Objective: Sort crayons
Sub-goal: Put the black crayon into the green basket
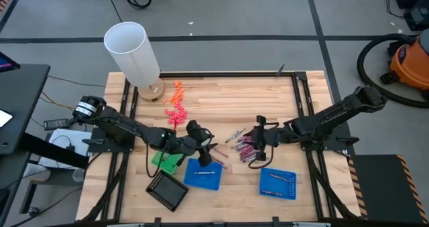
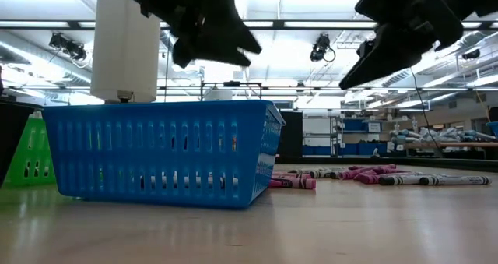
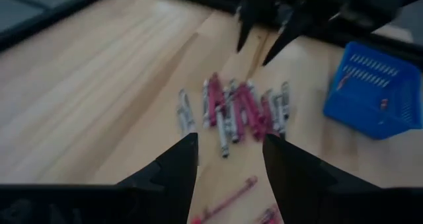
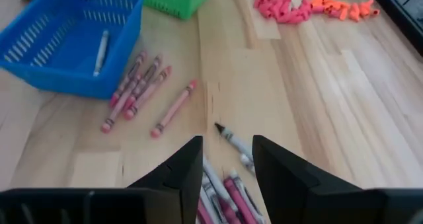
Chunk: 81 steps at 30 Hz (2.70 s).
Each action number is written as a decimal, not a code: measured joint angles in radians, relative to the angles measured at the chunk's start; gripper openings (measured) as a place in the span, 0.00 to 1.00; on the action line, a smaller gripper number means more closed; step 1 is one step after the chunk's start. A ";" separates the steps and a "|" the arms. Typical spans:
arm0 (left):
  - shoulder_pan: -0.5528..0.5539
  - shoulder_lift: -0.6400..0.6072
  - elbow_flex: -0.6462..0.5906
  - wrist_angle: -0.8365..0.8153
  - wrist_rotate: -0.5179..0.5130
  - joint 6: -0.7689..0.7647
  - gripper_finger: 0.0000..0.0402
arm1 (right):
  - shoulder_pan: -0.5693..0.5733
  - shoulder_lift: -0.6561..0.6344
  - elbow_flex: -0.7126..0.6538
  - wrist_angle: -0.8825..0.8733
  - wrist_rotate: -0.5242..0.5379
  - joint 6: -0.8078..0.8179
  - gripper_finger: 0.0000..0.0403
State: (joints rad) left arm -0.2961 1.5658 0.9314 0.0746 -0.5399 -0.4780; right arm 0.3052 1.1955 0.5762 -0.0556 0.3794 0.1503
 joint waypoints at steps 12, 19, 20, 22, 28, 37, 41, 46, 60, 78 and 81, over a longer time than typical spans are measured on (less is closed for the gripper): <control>0.081 0.125 0.275 -0.478 0.144 -0.137 0.45 | 0.101 0.006 -0.137 0.290 0.180 0.004 0.35; 0.119 0.234 0.415 -0.621 0.226 -0.163 0.45 | 0.151 0.001 -0.214 0.354 0.234 -0.001 0.35; 0.119 0.240 0.425 -0.653 0.232 -0.164 0.45 | 0.156 -0.002 -0.220 0.362 0.242 0.002 0.35; 0.119 0.253 0.439 -0.655 0.244 -0.167 0.45 | 0.173 -0.018 -0.229 0.362 0.257 -0.003 0.35; 0.118 0.261 0.448 -0.651 0.289 -0.211 0.45 | 0.193 -0.022 -0.227 0.401 0.260 -0.041 0.35; 0.106 0.359 0.479 -0.572 0.301 -0.192 0.45 | 0.195 -0.022 -0.228 0.385 0.281 -0.056 0.35; 0.112 0.412 0.530 -0.592 0.265 -0.143 0.45 | 0.194 -0.020 -0.227 0.386 0.285 -0.058 0.35; 0.157 0.485 0.598 -0.574 0.241 -0.069 0.45 | 0.194 -0.014 -0.227 0.398 0.284 -0.067 0.35; 0.221 0.530 0.599 -0.463 0.224 0.003 0.45 | 0.197 -0.001 -0.227 0.378 0.285 -0.046 0.35; 0.228 0.636 0.598 -0.415 0.200 0.045 0.45 | 0.197 -0.001 -0.227 0.381 0.281 -0.046 0.35; 0.227 0.644 0.601 -0.426 0.217 0.038 0.45 | 0.197 -0.001 -0.228 0.381 0.277 -0.045 0.35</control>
State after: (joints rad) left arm -0.0691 2.2097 1.5323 -0.3516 -0.3228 -0.4405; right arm 0.5018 1.1940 0.3485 0.3252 0.6559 0.1055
